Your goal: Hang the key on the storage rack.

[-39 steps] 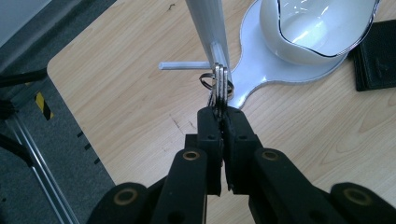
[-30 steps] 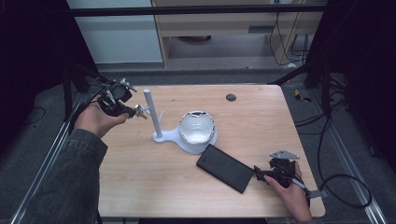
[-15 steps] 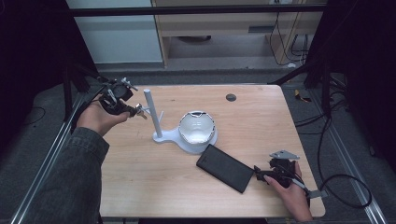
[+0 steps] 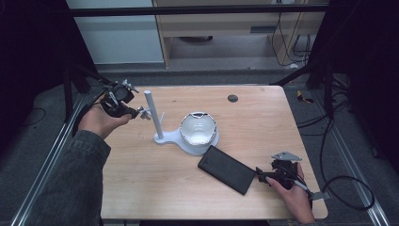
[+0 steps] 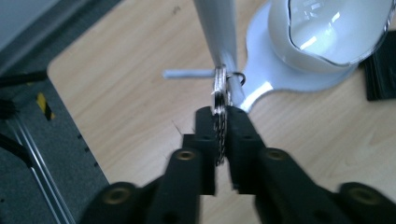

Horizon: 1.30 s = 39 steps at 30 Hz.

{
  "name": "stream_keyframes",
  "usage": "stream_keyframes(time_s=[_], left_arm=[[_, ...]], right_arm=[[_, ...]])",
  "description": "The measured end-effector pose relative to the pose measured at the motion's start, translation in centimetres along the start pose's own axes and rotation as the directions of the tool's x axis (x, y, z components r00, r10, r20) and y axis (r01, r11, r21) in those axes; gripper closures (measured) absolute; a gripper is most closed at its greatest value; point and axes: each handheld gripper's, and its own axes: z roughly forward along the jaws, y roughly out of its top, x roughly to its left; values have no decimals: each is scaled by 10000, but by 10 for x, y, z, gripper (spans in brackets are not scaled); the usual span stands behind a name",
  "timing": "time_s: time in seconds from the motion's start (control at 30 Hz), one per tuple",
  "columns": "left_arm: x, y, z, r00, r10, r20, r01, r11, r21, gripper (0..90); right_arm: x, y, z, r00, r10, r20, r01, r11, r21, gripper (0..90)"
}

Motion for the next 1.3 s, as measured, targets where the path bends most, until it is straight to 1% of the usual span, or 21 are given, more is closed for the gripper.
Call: stream_keyframes(time_s=[0.03, 0.07, 0.1, 0.13, 0.17, 0.2, 0.23, 0.27, 0.3, 0.33, 0.37, 0.4, 0.53, 0.57, 0.63, 0.67, 0.77, 0.87, 1.0, 1.23, 1.3], left_arm=[[-1, -4, -5, 10000, 47, -75, -49, 9997, -255, 741], [-3, -10, -11, 9999, -63, -123, 56, 9982, -604, 672], [-3, -10, -11, 9999, -63, -123, 56, 9982, -604, 646], [-8, -19, -17, 9999, -123, -99, 113, 9950, -996, 626], [-8, -19, -17, 9999, -123, -99, 113, 9950, -996, 610], [-15, -30, -21, 9999, -89, -126, 72, 9915, -1303, 575], [-15, -30, -21, 9999, -89, -126, 72, 9915, -1303, 549], [-24, -40, -21, 9998, -45, -179, 17, 9887, -1498, 519], [-24, -40, -21, 9998, -45, -179, 17, 9887, -1498, 486], [-29, -46, -20, 9999, -3, -163, -22, 9881, -1540, 486], [-36, -54, -18, 9999, 23, -126, -43, 9866, -1631, 432], [-36, -54, -18, 9999, 23, -126, -43, 9866, -1631, 394], [-52, -65, -7, 9999, -34, 109, 54, 9816, -1907, 320], [-60, -68, 0, 9996, 27, 287, 35, 9771, -2128, 262], [-64, -69, 4, 9991, 67, 426, 28, 9753, -2209, 204], [-74, -71, 11, 9969, 151, 767, 33, 9721, -2344, 193], [-88, -71, 24, 9912, 311, 1290, 37, 9652, -2615, 157], [-101, -70, 40, 9887, 501, 1415, -142, 9697, -2440, 155], [-109, -71, 49, 9869, 485, 1537, -98, 9700, -2428, 163], [-130, -74, 63, 9803, 597, 1881, -112, 9686, -2485, 204], [-136, -75, 66, 9772, 774, 1978, -264, 9682, -2488, 223]], right_arm=[[0, 0, 0, 10000, 5, 1, -5, 10000, 1, 5], [0, 0, 0, 10000, 16, -4, -16, 10000, 2, 5], [0, 0, 0, 10000, 4, -1, -4, 10000, 1, 5], [0, 0, 0, 10000, 7, -4, -7, 10000, 3, 5], [0, 0, 0, 10000, 7, -4, -7, 10000, 3, 5], [0, 0, 0, 10000, 23, -10, -23, 10000, 1, 5], [0, 0, 0, 10000, 23, -10, -23, 10000, 1, 5], [0, 0, 0, 10000, 40, -30, -40, 10000, 2, 5], [0, 0, 0, 10000, 40, -30, -40, 10000, 2, 5], [0, 0, 0, 10000, 57, -44, -57, 10000, -11, 5], [0, 0, 0, 10000, 66, -70, -67, 10000, -27, 6], [0, 0, 0, 10000, 66, -70, -67, 10000, -27, 6], [0, 0, -1, 9999, 92, -79, -92, 10000, -30, 7], [0, 0, -1, 9999, 88, -89, -88, 10000, -32, 8], [0, 0, -1, 9999, 71, -79, -72, 10000, -24, 8], [0, 0, -1, 9999, 62, -81, -62, 10000, -25, 7], [0, -1, -1, 9999, 53, -113, -54, 10000, -29, 7], [-1, -1, -1, 10000, 7, -71, -7, 10000, -29, 7], [-1, -1, -1, 10000, -2, -73, 2, 10000, -25, 7], [0, -1, -1, 10000, 23, -79, -23, 10000, -23, 7], [0, -1, -2, 9999, 72, -88, -72, 10000, -11, 7]])
